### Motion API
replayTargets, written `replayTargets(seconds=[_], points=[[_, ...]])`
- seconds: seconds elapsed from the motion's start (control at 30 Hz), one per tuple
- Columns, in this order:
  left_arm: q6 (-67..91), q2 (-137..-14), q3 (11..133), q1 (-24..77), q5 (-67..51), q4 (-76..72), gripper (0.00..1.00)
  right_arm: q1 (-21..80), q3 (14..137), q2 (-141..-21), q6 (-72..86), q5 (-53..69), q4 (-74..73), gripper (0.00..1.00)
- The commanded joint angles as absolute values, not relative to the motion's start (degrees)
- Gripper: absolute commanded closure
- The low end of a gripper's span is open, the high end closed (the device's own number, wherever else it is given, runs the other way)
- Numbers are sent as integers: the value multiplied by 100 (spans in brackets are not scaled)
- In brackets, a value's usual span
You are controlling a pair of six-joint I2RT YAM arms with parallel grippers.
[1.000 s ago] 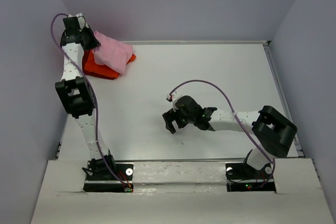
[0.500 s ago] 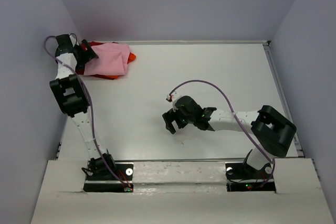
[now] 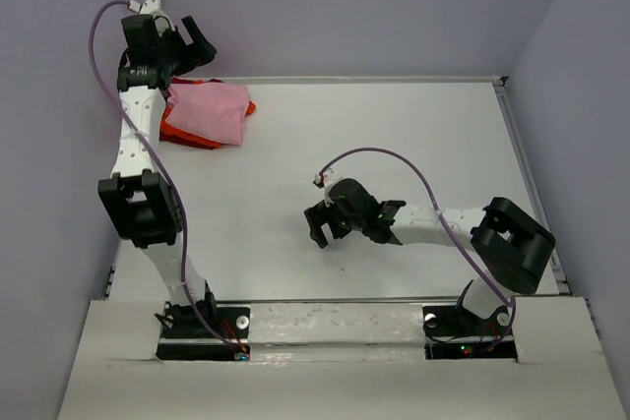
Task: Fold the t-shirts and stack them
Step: Put the neatly folded tshirt into the corner of the board with the left arm
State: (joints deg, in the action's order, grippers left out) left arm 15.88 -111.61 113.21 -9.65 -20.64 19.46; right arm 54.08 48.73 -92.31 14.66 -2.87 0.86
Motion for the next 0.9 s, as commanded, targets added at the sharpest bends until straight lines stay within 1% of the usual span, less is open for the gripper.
replayTargets(seconds=[0.0, 0.03, 0.07, 0.1, 0.13, 0.17, 0.27, 0.37, 0.4, 0.47, 0.5, 0.53, 0.57, 0.6, 0.63, 0.67, 0.7, 0.77, 0.83, 0.87], points=[[1415, -9768, 10496, -712, -1584, 1345, 1, 5458, 5203, -9070, 1705, -492, 264, 0], [1424, -9765, 10259, -703, -1425, 1284, 1, 5458, 5229, -9070, 1740, -492, 246, 0], [1424, -9382, 9996, -694, -1241, 1066, 1, 5458, 5238, -9070, 1749, -449, 237, 0], [1415, -9178, 9471, -703, -1039, 976, 1, 5458, 5238, -9062, 1793, -431, 229, 0], [1380, -8984, 9266, -694, -593, 889, 1, 5458, 5238, -9053, 1828, -431, 229, 0], [1389, -8626, 9064, -677, -484, 740, 1, 5458, 5238, -8974, 1837, -422, 229, 0], [1459, -7983, 8335, -493, -422, 493, 1, 5458, 5177, -8790, 1881, -675, 229, 0], [1537, -7368, 7798, 17, -466, 431, 1, 5458, 5168, -8693, 1863, -904, 185, 0], [1642, -7009, 7230, 400, -579, 257, 1, 5458, 5220, -8675, 1915, -1166, 106, 0], [1871, -6594, 6517, 527, -781, -339, 1, 5458, 5264, -8684, 1925, -1344, 62, 0], [2133, -6374, 5625, 545, -1087, -665, 1, 5458, 5308, -8692, 1960, -1510, 27, 0], [2258, -6050, 5242, 615, -1125, -1112, 1, 5458, 5317, -8718, 1960, -1564, 26, 0], [2320, -5969, 4647, 720, -1169, -1255, 1, 5406, 5326, -8745, 1986, -1582, 26, 0], [2320, -5959, 4554, 851, -1099, -1222, 1, 5405, 5344, -8771, 1995, -1643, 26, 0], [2225, -6090, 4596, 1366, -881, -787, 1, 5353, 5344, -8832, 2004, -1678, 26, 0], [2024, -6221, 4736, 1676, -722, -513, 1, 5292, 5361, -8868, 2021, -1783, 26, 0], [1847, -6397, 5138, 1948, -590, -170, 1, 5291, 5370, -8894, 2039, -1880, 26, 0], [1469, -6846, 5526, 2493, -352, 698, 1, 5203, 5396, -8965, 2039, -2003, 26, 0], [1232, -6969, 5975, 2828, -71, 1271, 1, 5134, 5370, -8947, 2074, -2092, 26, 0], [1230, -6926, 5977, 2830, 130, 1274, 1, 5081, 5370, -8947, 2074, -2092, 26, 0]])
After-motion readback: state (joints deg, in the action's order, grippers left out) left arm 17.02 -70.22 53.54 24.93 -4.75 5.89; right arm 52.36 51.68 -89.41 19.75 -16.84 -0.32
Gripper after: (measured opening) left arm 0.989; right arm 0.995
